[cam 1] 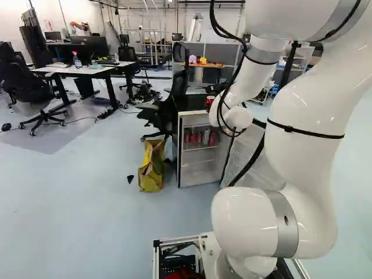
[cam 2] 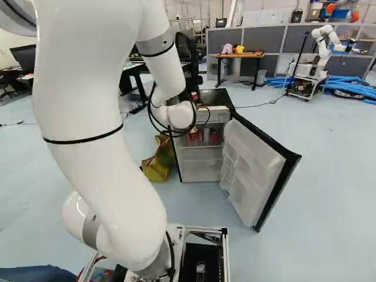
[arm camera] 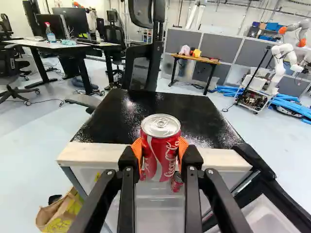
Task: Grab a drink from the fridge
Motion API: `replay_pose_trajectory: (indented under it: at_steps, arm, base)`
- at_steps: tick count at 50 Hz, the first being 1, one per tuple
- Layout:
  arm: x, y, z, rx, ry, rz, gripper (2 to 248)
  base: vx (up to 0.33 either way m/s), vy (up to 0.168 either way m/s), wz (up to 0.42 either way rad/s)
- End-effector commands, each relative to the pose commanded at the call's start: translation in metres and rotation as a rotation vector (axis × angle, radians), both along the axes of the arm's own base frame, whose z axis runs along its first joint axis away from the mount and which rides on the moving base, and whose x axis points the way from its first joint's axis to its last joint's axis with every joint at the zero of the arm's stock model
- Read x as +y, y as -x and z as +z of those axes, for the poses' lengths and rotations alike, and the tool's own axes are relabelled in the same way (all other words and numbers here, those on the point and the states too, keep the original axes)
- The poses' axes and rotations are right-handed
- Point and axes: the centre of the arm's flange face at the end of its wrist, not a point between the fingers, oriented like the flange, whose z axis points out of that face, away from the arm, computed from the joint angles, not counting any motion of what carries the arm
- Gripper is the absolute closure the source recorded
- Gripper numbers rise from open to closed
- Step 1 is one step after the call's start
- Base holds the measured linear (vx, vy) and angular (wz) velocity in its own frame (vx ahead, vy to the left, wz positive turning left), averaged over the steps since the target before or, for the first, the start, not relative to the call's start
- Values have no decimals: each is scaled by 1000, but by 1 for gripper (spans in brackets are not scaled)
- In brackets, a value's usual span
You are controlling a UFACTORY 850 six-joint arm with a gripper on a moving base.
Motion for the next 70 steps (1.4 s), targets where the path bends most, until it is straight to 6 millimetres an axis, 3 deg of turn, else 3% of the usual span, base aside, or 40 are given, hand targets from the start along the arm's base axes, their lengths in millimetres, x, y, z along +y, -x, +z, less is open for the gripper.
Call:
replay_pose_trajectory:
  at_steps: [70]
  arm:
    - [-12, -98, -12, 43, -39, -88, 156]
  base:
    - [0, 0, 0]
